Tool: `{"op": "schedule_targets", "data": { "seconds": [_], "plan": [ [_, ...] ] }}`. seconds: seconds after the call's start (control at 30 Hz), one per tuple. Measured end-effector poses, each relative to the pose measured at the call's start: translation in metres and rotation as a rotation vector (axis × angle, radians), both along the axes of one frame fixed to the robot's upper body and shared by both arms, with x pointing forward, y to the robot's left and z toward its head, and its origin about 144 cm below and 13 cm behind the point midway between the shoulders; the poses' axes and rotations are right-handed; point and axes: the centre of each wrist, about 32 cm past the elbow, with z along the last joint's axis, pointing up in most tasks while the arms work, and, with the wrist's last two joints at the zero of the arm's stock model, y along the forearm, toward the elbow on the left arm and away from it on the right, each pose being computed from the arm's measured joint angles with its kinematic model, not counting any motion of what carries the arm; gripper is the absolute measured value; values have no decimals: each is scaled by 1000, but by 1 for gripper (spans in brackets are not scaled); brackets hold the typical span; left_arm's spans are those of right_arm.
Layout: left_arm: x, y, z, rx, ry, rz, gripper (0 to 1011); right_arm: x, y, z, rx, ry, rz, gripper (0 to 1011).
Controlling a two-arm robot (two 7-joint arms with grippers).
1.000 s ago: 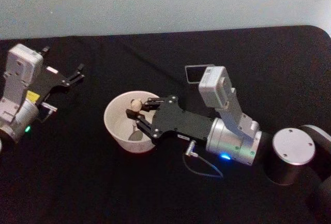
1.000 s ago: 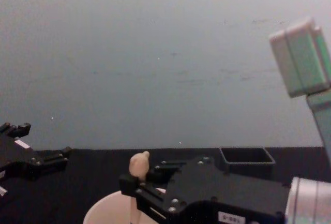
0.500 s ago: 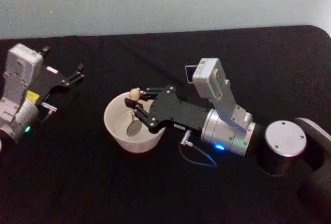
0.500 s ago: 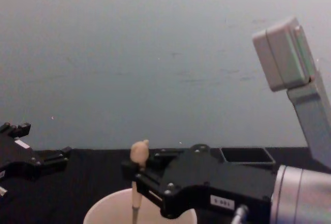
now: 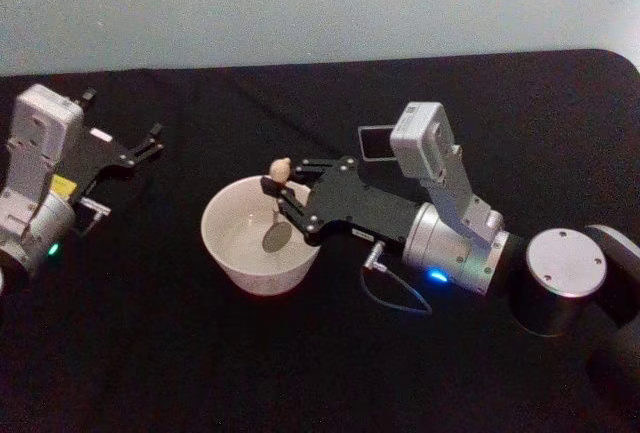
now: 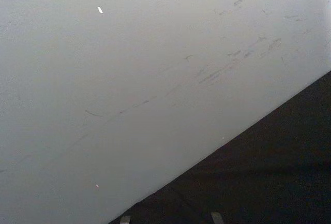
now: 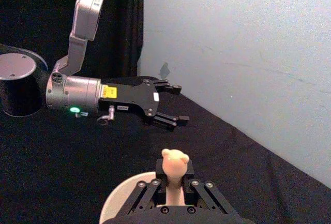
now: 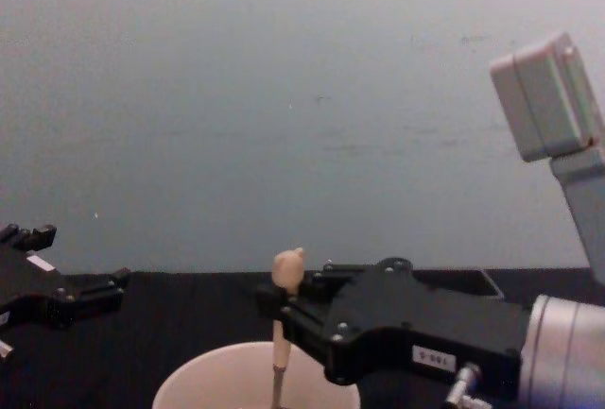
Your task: Pick up the stirring spoon with one hand, stir inside the cup, then place it back in its original position.
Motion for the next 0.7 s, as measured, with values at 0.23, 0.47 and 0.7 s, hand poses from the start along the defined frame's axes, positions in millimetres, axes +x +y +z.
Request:
{"op": "schedule_targets", "data": {
  "seconds": [0.23,0.47,0.7],
  "plan": [
    [0,0,0,0,0,0,1001,-5,-7,1,1,10,-13,174],
    [0,0,0,0,0,0,1001,-9,-11,1,0,18,-15,174],
    [0,0,0,0,0,0,1001,-16,-14,3,2,23,-2,174]
  ]
}}
